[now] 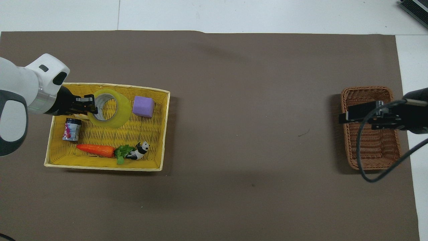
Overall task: Move tape to another basket
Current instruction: 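Lift the tape with the left gripper while the right gripper approaches, then grasp the tape rim with the right gripper beside the left gripper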
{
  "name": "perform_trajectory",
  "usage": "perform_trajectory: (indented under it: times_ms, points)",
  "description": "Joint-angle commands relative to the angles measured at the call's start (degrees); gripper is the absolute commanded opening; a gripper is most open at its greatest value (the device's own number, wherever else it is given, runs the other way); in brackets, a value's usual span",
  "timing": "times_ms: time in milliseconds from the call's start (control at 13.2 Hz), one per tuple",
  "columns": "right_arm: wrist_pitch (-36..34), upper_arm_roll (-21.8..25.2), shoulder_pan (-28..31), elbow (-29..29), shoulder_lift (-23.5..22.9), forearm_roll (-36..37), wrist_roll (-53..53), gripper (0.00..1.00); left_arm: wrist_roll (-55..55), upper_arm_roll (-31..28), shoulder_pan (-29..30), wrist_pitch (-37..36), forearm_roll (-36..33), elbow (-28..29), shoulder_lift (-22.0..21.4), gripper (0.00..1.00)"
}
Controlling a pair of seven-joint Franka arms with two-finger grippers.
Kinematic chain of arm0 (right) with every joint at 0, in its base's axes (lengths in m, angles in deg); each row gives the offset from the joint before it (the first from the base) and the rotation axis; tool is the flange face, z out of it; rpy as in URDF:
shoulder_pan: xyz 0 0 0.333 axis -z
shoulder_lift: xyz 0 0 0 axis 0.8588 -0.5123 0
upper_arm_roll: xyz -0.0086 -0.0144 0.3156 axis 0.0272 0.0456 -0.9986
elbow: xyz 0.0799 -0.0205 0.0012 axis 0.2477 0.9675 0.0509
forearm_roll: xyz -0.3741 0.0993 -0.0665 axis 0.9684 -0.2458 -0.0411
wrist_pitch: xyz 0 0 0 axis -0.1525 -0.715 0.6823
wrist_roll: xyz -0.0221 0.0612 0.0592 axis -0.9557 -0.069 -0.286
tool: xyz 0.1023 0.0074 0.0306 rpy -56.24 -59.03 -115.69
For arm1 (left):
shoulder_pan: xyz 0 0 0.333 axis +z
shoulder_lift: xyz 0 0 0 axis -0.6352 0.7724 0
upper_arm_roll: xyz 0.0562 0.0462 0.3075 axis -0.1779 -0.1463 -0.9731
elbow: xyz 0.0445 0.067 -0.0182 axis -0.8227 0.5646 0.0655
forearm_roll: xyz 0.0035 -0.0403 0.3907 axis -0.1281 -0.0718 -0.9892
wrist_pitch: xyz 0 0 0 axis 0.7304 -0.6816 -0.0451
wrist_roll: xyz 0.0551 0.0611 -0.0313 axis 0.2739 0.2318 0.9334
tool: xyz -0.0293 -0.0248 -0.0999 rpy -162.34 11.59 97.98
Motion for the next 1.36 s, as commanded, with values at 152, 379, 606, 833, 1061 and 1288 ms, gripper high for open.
perform_trajectory:
  times_ms: [152, 379, 606, 833, 1061, 1288]
  points:
    - [6.3, -0.2, -5.6, 2.0, -1.3, -9.2, -13.3, 1.0, 5.9, 0.1, -6.4, -0.1, 15.7, -0.2, -0.1, 0.0]
    - [8.4, -0.2, -7.6, 4.2, -1.6, -15.4, -16.6, 1.0, 15.3, 3.9, -11.2, 7.4, 19.1, -0.5, 0.3, 0.0]
    - [17.0, -0.2, -12.4, 8.7, -1.6, -19.1, -17.5, 1.0, 20.3, 7.9, -12.9, 11.8, 26.1, -1.4, 0.5, 0.0]
    - [18.1, -0.2, -13.0, 11.0, -1.4, -19.3, -11.3, 1.0, 24.1, 10.6, -12.8, 13.1, 31.3, -3.6, 1.1, 0.0]
    - [19.4, -0.2, -12.5, 12.6, -1.5, -20.4, -3.1, 1.0, 24.2, 12.1, -13.1, 12.1, 32.3, -4.1, 1.8, 0.0]
    - [20.3, -0.1, -12.0, 13.2, -1.5, -24.1, -2.9, 1.0, 25.6, 13.0, -13.5, 11.0, 32.3, -4.4, 1.6, 0.0]
